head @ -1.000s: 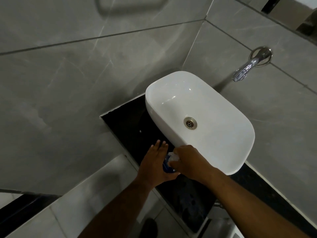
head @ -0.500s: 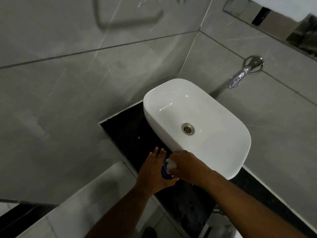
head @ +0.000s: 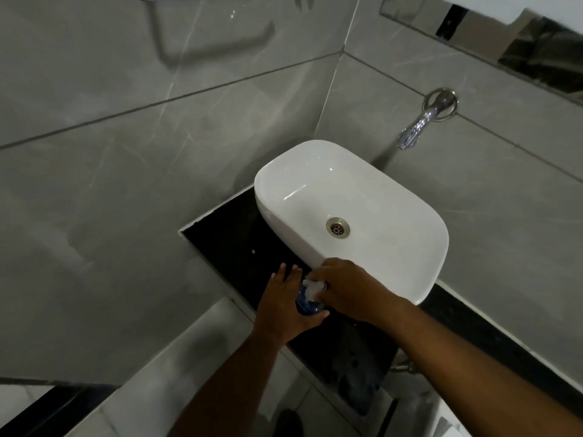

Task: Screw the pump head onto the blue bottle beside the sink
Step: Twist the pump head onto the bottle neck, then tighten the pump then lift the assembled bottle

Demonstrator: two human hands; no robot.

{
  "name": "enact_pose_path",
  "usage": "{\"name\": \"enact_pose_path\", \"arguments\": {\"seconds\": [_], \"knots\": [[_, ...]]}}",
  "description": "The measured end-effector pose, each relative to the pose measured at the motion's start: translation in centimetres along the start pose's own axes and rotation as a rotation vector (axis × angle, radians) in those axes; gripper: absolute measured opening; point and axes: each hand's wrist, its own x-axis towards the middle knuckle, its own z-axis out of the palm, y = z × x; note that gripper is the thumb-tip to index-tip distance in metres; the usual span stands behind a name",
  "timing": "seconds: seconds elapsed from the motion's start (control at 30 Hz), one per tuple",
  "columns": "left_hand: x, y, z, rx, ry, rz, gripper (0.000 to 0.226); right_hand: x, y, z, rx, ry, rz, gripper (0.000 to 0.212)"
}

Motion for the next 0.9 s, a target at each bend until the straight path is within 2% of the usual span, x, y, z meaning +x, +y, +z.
{"name": "enact_pose_path", "arguments": {"seconds": [0.17,0.33,0.4,0.53,0.6,0.7,0.9], "knots": [[0.0,0.0,-0.1,-0.004,0.01,-0.015,0.111,-0.3,-0.4,0.2,-0.038,-0.019,-0.076,0.031],[0.1,0.1,-0.2,0.035,-0.013,-0.028,0.114,-0.3,0.0,0.5,-0.011,0.008,-0.075,0.031],[0.2,0.1,-0.3,0.032,-0.028,-0.041,0.118,-0.3,0.4,0.9,0.013,0.024,-0.051,0.035],[-0.2,-0.1,-0.7,-0.044,-0.134,-0.052,0.139,-0.9,1.4,2.3,0.134,0.08,0.041,0.063],[-0.7,-0.6,-1.3,-0.128,-0.154,-0.116,0.145,-1.5,1.9,3.7,0.21,0.131,0.113,0.054],[-1.8,-1.3,-2.3,-0.196,-0.169,-0.163,0.132,-2.1,2.0,6.1,0.326,0.194,0.232,0.03],[-2.1,-0.7,-3.3,-0.236,-0.102,-0.134,0.065,-1.1,1.1,7.9,0.464,0.26,0.263,0.012]]}}
